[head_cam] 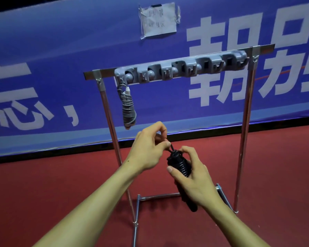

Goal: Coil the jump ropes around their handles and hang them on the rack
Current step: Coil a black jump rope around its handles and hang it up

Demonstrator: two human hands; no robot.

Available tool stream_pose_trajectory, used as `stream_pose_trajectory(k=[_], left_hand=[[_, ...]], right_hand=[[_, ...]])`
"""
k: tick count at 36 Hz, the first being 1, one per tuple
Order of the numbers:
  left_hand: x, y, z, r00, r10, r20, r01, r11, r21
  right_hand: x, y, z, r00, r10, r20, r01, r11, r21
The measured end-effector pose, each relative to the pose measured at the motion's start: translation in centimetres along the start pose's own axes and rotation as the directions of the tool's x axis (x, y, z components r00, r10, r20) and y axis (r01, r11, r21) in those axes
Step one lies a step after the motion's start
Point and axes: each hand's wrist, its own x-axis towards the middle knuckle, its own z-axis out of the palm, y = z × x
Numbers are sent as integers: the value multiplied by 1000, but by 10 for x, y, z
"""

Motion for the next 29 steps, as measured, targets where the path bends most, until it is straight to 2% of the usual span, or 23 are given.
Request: stream_pose_trajectory(k=[6,11,16,19,29], left_hand=[[34,-1,-25,997,82,-13,-81,995,64],[76,8,-55,978,166,-125,-149,980,128],[122,20,-87,955,253,-155,-223,957,185],[145,20,-107,944,281,-172,-236,941,244],[183,7,-130,945,263,-197,-180,916,358]], right_hand=[[36,-16,13,1000,12,-16,-10,995,102],[92,-41,19,998,-36,-49,38,998,51],[143,-67,27,993,-48,-108,57,994,88],[169,-79,33,993,-53,-108,68,988,142],[209,-87,53,980,-62,-191,86,989,123]])
